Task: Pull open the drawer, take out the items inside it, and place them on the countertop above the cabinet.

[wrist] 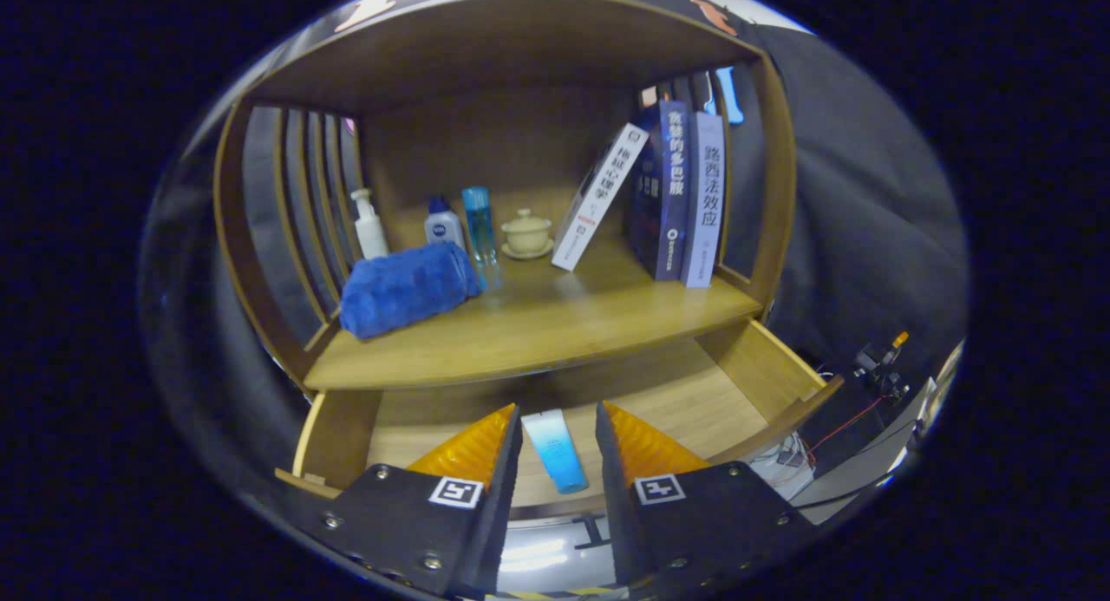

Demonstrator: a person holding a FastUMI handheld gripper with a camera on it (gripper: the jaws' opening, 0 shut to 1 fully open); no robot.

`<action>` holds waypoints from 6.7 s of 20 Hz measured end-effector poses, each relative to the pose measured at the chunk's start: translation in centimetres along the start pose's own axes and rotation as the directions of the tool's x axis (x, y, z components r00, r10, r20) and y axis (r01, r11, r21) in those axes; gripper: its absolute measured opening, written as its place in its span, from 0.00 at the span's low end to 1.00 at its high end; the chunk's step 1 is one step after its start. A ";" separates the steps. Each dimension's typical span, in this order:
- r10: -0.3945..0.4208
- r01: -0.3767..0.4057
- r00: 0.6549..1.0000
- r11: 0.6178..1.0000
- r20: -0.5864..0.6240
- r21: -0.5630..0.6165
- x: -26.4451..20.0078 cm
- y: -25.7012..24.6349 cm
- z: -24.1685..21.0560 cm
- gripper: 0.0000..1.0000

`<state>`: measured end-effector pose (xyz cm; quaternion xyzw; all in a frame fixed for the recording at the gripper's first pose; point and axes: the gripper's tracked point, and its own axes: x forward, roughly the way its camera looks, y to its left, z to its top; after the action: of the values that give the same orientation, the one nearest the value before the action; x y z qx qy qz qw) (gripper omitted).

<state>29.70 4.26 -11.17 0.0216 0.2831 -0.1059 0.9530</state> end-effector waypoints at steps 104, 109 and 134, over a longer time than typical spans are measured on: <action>0.161 -0.219 0.948 0.956 0.276 0.195 -2.5 -3.3 -11.5 0.80; 0.212 -0.251 0.945 0.959 0.250 0.134 -1.2 -2.3 -11.9 0.80; 0.253 -0.284 0.938 0.953 0.237 0.107 7.5 -0.3 -5.8 0.81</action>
<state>32.65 3.16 -20.12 0.1148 0.1620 0.0042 0.9801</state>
